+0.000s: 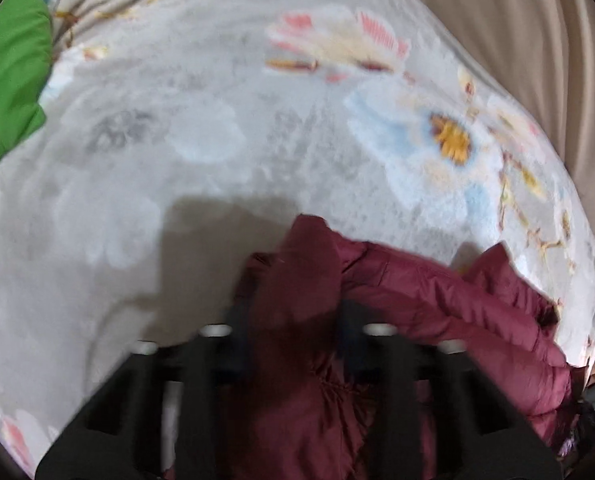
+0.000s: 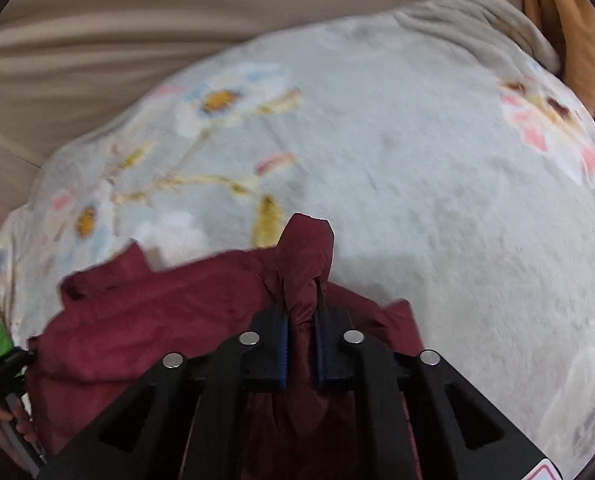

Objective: Fold large clothes
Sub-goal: 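Open both tools and release the folded jacket, then grasp the folded jacket edge with both tools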

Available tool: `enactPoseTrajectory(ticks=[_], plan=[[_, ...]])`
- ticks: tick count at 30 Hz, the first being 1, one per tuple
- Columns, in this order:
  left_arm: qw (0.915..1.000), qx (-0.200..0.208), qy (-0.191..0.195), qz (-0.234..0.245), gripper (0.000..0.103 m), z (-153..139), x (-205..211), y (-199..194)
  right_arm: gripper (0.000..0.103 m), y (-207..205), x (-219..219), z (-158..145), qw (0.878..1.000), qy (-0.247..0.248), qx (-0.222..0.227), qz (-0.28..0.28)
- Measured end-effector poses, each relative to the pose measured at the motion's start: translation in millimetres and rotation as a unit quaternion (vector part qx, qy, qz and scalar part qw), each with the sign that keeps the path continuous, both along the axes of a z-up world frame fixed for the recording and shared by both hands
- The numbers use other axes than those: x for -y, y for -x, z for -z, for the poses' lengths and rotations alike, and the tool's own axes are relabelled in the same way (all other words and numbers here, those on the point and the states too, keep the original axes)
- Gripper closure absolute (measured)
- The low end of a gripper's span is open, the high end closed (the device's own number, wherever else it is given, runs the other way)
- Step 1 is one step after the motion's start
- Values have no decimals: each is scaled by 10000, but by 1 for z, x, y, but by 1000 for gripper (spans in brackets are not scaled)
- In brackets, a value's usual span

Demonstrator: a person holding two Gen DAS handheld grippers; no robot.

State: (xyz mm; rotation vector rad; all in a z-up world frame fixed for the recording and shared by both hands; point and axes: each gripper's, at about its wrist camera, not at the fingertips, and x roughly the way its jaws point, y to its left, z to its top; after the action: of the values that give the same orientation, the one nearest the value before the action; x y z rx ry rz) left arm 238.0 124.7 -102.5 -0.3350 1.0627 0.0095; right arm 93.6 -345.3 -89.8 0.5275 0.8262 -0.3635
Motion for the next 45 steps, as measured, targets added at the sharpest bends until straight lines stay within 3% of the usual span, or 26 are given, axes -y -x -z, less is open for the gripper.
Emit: enactPoseTrajectory(ticks=[2, 4, 6, 9, 12, 14, 16, 18, 21, 24, 28, 30, 31, 33, 34, 35, 38, 41, 45], plan=[[9995, 234, 170, -100, 90, -11, -6, 3, 96, 14, 0, -27, 9979, 29, 629, 159], [9995, 303, 109, -41, 91, -11, -6, -1, 97, 24, 4, -40, 9949, 45, 951, 327], [9997, 77, -181, 148, 91, 6, 6, -11, 97, 17, 10, -21, 9972, 141, 605, 418], [9977, 5, -581, 353, 88, 25, 21, -19, 95, -3, 23, 52, 9980, -134, -510, 350], [9941, 24, -985, 450, 85, 26, 32, -22, 94, -5, 25, 56, 9975, -212, -582, 352], [9948, 52, -895, 477, 85, 14, 27, -16, 91, 1, 24, 42, 9974, -133, -577, 419], [9983, 301, -368, 341, 71, -10, 11, 1, 85, 28, 26, 18, 9977, -129, -223, 621], [9984, 545, -9, 173, 36, -31, -7, 22, 71, 57, 29, 1, 9968, -137, 18, 788], [9978, 643, 109, 113, 18, -50, -32, 66, 58, 113, 26, -10, 9960, -302, 86, 836], [9992, 274, 86, 281, 18, -35, -41, 98, 48, 151, 16, 3, 9950, -700, -94, 706], [9987, -336, 187, 328, 17, 0, -40, 124, 44, 180, -3, 45, 9844, -1646, -279, 552], [9978, -400, 389, 362, 20, 11, -35, 126, 43, 178, -13, 62, 9785, -1968, -333, 513], [9977, -401, 365, 406, 27, 13, -33, 126, 43, 174, -17, 68, 9770, -2032, -382, 519], [9965, -466, 335, 609, 71, 10, -26, 121, 67, 169, -22, 71, 9770, -2015, -464, 523], [9962, -468, 317, 665, 81, 6, -24, 122, 85, 167, -25, 64, 9781, -1986, -411, 475], [9957, -459, 263, 758, 90, -1, -21, 124, 92, 167, -28, 54, 9803, -1894, -358, 436], [9932, -395, 27, 1095, 95, -20, -22, 145, 97, 179, -40, 20, 9893, -1428, -226, 212], [9881, -633, -62, 1400, 95, -24, -34, 186, 97, 210, -54, 2, 9919, -1209, -377, 54], [9804, -1338, -101, 1443, 93, 9, -50, 243, 96, 266, -73, 26, 9850, -1255, -1182, -6]])
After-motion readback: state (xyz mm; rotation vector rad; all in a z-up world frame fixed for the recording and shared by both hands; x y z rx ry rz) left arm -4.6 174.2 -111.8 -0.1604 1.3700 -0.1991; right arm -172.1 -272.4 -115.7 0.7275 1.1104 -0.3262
